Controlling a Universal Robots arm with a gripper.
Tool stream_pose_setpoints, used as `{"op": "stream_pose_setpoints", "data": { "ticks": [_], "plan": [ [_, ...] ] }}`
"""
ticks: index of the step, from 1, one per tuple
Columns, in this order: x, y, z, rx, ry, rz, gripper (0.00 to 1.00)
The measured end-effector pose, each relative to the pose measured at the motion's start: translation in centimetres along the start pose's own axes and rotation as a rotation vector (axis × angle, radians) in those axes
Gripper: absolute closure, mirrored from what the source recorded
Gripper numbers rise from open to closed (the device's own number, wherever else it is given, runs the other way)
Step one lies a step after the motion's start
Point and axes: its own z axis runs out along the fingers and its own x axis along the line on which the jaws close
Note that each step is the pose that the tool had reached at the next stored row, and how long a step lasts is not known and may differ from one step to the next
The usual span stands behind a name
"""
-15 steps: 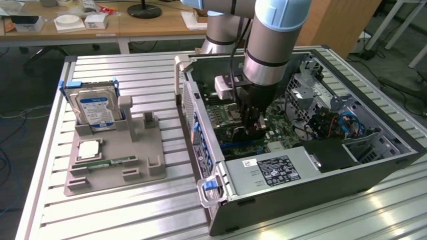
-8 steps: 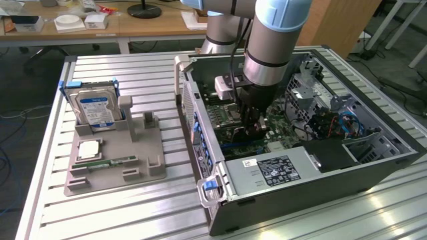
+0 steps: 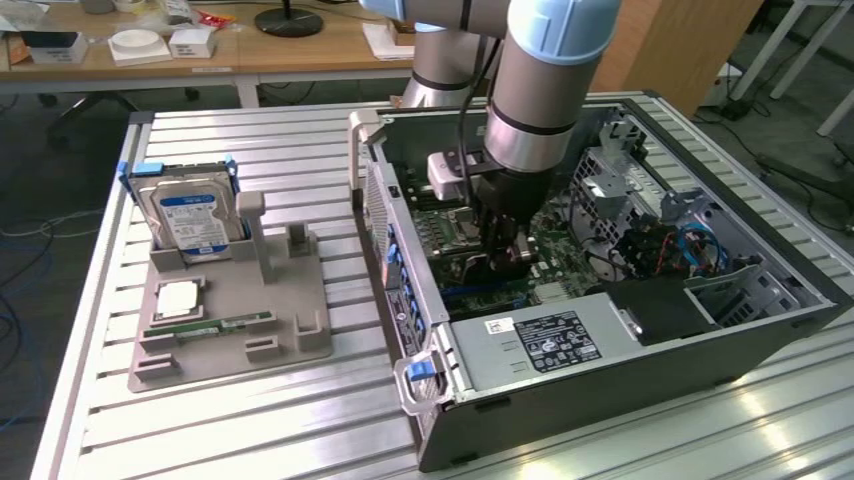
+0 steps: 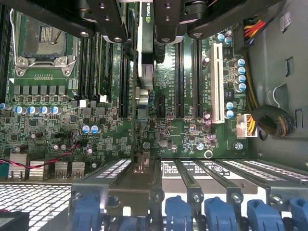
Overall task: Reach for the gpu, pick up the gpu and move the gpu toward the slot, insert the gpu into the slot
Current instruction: 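Insert the gpu into the slot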
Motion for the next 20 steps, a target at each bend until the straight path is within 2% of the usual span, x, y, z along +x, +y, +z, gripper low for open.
{"op": "stream_pose_setpoints", "data": {
  "ticks": [20],
  "plan": [
    [0.0,0.0,0.1,0.0,-0.0001,0.0,0.74]
  ]
}}
